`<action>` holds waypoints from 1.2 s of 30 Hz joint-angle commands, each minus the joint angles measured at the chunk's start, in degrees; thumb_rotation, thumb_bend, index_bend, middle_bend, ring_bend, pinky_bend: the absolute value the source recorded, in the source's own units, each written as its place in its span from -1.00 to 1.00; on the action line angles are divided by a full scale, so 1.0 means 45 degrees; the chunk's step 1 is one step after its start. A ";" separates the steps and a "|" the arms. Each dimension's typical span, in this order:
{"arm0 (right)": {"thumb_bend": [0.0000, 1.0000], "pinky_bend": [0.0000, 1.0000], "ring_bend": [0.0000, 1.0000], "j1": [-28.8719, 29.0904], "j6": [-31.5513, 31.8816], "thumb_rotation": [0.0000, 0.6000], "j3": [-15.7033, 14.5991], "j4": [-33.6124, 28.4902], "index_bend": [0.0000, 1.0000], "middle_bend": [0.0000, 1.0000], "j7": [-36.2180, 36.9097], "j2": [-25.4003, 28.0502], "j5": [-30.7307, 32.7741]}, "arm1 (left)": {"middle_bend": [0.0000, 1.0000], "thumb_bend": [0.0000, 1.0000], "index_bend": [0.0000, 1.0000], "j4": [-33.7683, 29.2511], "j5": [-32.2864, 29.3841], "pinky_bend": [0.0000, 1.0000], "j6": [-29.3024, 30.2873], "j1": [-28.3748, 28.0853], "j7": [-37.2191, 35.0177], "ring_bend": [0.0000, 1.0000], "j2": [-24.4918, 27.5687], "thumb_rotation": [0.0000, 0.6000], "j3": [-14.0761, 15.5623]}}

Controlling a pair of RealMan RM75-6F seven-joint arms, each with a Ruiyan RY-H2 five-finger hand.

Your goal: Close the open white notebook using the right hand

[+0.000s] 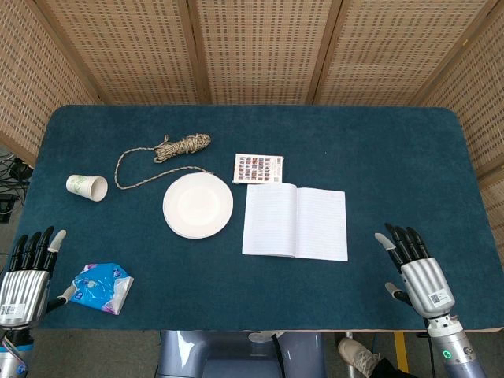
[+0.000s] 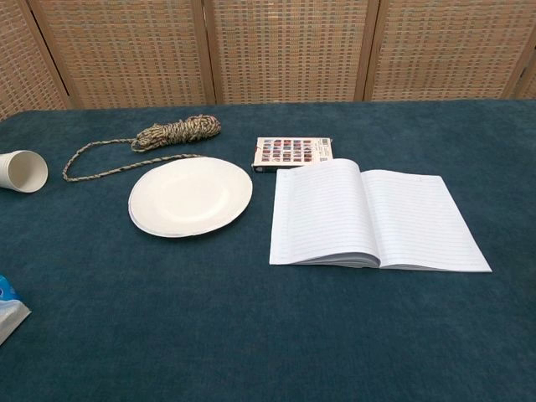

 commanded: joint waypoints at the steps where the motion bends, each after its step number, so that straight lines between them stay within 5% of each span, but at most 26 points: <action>1: -0.59 -1.00 -1.00 -0.0004 -0.0070 1.00 0.0024 0.0012 -1.00 -1.00 -0.0067 -0.0018 0.0068 | -1.00 -0.76 -1.00 0.0018 -0.0033 -1.00 -0.0009 -0.0008 -0.0039 -1.00 0.0013 1.00 -0.0023; 22: -0.60 -1.00 -1.00 0.0107 -0.0601 1.00 0.0238 0.0114 -1.00 -1.00 -0.0062 -0.0155 0.0479 | -1.00 -0.76 -1.00 -0.0220 0.0126 -1.00 0.0082 0.0067 -0.0173 -1.00 0.0212 1.00 0.0053; 36: -0.60 -1.00 -1.00 0.2204 -0.3257 1.00 0.2076 -0.1499 -1.00 -1.00 -0.2416 -0.0790 0.2577 | -1.00 -0.76 -1.00 -0.0203 -0.0313 -1.00 -0.0129 -0.0060 -0.0277 -1.00 0.0223 1.00 -0.0212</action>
